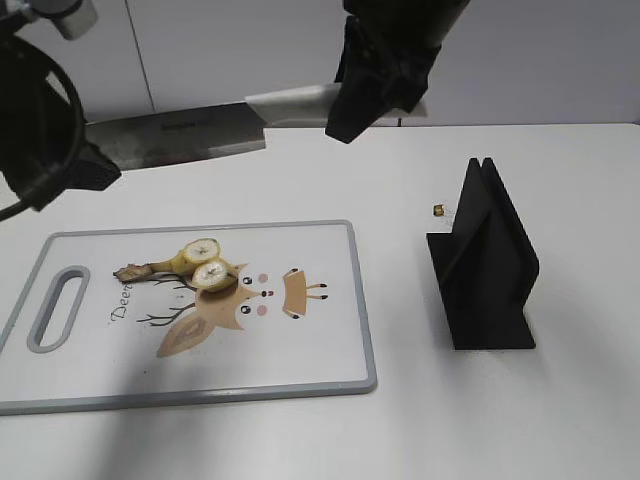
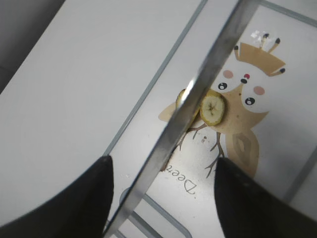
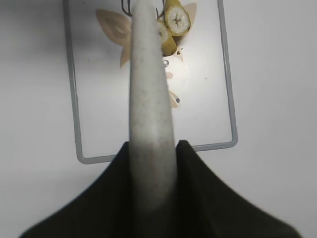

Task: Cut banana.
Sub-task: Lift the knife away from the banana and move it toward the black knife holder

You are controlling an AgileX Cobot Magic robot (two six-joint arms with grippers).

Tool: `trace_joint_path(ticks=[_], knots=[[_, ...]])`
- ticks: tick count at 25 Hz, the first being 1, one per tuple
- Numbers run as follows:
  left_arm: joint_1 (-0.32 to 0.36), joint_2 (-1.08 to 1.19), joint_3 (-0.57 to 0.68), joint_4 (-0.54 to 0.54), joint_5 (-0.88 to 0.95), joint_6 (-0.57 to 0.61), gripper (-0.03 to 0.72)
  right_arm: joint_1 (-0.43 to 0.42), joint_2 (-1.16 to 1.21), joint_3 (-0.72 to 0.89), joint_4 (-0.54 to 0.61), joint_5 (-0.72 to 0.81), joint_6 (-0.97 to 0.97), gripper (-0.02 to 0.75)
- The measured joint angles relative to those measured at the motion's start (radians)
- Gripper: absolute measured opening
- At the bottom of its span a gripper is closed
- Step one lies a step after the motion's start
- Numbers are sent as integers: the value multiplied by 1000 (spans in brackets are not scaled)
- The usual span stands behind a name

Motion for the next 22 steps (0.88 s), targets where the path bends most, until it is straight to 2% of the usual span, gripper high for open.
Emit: trace_joint_path(ticks=[2, 5, 10, 15, 22], knots=[[8, -10, 0, 21, -4, -66, 604, 0, 0, 0, 0, 0, 0, 222], [59, -18, -18, 33, 50, -145, 605, 0, 0, 0, 0, 0, 0, 222], [188, -19, -131, 31, 224, -215, 605, 0, 0, 0, 0, 0, 0, 222], [295, -24, -232, 33, 359, -336, 593, 0, 0, 0, 0, 0, 0, 222], [355, -26, -243, 68, 480, -457, 589, 0, 0, 0, 0, 0, 0, 222]])
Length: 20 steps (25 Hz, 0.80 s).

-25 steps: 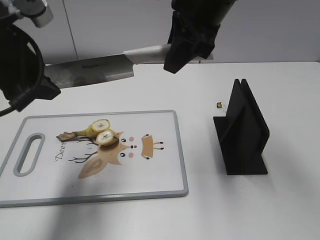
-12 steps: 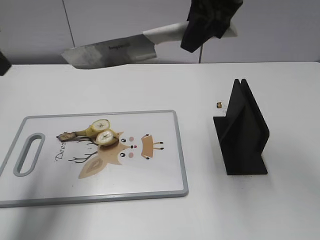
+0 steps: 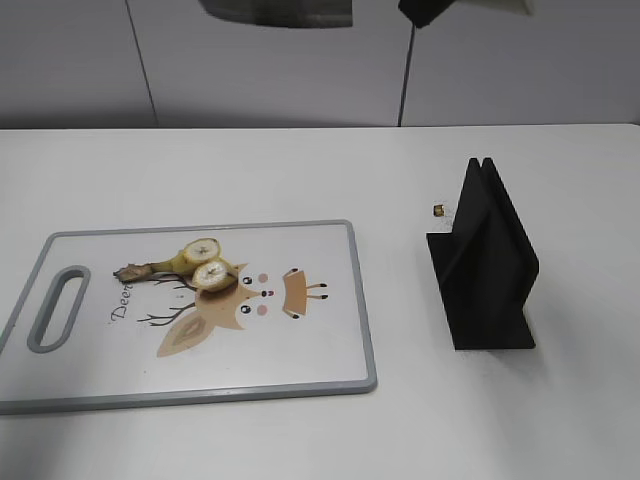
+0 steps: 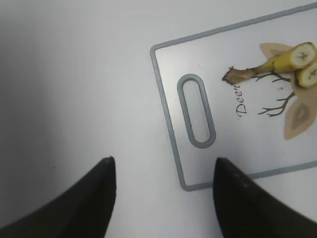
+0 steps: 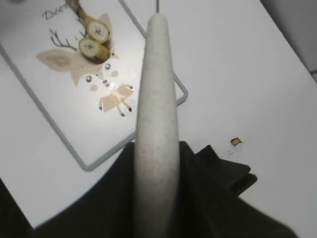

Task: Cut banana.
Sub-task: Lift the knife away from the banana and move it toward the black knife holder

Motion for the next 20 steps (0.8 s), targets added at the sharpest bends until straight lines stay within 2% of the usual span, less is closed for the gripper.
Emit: trace_joint_path(ticks=[8, 20], knots=[[3, -130, 95, 6, 3, -55, 589, 0, 0, 0, 0, 0, 0, 222], [3, -532, 342, 7, -12, -60, 589, 0, 0, 0, 0, 0, 0, 222]])
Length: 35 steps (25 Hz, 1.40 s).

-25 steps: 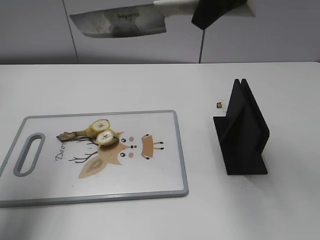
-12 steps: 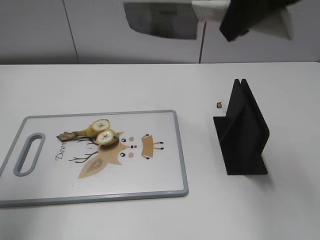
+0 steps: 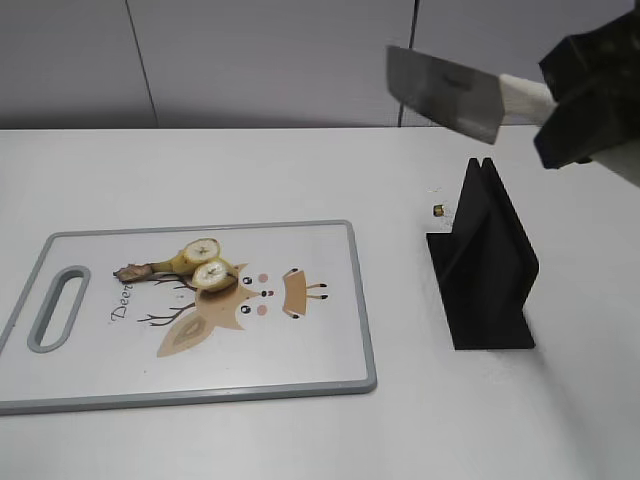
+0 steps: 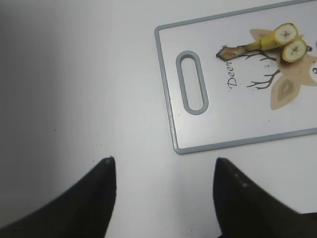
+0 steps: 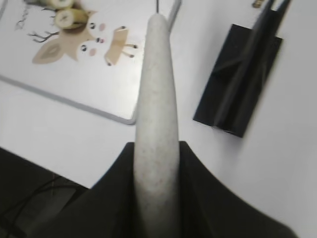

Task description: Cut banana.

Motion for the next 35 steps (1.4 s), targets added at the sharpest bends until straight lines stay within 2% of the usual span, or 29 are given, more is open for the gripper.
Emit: trace_joint_path(ticks=[9, 16, 26, 35], knots=[[0, -323, 276, 0, -62, -3, 583, 0, 0, 0, 0, 0, 0, 222], [0, -535, 394, -1, -63, -78, 581, 0, 0, 0, 0, 0, 0, 222], [0, -763, 429, 0, -112, -101, 581, 0, 0, 0, 0, 0, 0, 222], [0, -781, 429, 2, -115, -102, 581, 0, 0, 0, 0, 0, 0, 222]])
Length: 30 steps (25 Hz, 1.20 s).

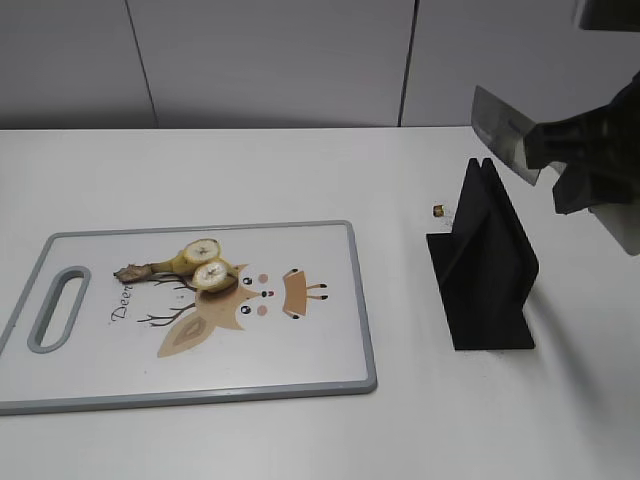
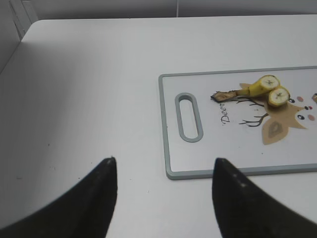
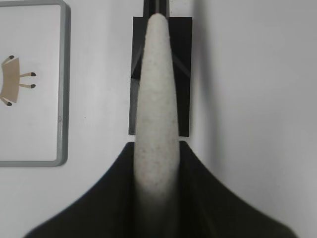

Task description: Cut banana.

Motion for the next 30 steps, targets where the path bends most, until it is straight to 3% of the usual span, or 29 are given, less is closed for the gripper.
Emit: trace_joint_path(ticks=[30], knots=[[0, 0, 0, 1, -1, 0, 580, 0, 0, 0, 0, 0, 0, 222]])
